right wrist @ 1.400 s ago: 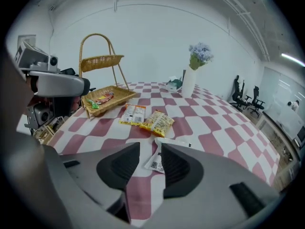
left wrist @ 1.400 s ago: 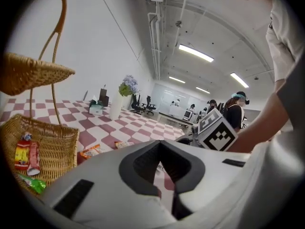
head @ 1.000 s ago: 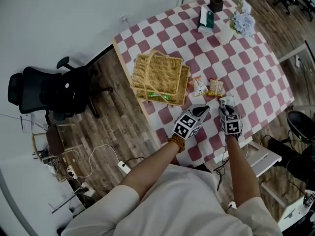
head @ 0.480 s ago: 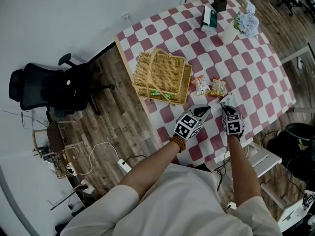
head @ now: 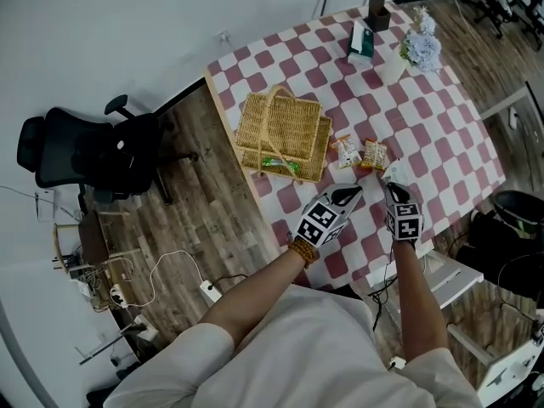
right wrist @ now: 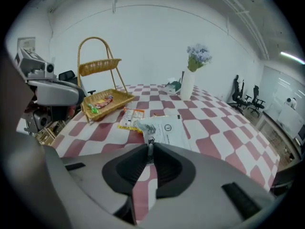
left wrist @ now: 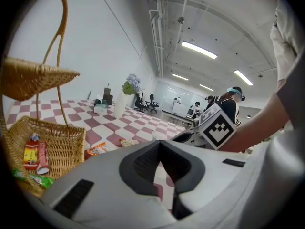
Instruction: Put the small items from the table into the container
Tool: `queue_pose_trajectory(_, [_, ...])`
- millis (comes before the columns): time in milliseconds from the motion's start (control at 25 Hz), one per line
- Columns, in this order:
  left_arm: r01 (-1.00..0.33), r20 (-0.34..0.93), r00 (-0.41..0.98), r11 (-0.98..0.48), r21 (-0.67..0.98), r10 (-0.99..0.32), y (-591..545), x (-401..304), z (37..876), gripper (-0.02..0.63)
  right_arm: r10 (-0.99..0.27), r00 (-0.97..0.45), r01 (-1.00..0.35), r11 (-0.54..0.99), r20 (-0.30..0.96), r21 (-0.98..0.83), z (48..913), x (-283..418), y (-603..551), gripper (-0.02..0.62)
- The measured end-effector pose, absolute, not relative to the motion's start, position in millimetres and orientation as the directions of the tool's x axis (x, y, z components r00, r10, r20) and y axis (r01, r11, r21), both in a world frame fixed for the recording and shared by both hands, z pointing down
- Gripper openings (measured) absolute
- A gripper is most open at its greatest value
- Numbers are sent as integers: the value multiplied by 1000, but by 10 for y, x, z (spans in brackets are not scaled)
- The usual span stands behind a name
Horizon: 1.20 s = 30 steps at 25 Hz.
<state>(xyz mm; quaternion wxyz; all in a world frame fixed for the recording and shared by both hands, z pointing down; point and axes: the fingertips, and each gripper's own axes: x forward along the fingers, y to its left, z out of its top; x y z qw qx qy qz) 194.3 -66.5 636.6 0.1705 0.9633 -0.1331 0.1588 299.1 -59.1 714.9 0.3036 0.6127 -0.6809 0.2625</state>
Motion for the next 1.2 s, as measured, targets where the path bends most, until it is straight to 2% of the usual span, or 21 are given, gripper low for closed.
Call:
queue_pose_trajectory(240, [-335,288,924,-897,290,-252,-555,1764,5891,26,-793,-113,-993,107,599,-45,6339,2801,-479,67])
queue_pose_trajectory(520, [-345,214,929,-918,198,-303,-461,1554,5239,26,-890,-154,-988,154,430,-35,5347,2488,-372,67])
queue_pose_trajectory(960, [-367,59,930,-923,115,-363,-125,1083,4078,26,-948,-221,-974,226,229,-2,4126,1866,63,67])
queue_pose_trajectory(1200, [-384,12,922,-912,142,-386,55,919,3670,26,-954,-247,-968,250,168,-3,3761,1633,277,67])
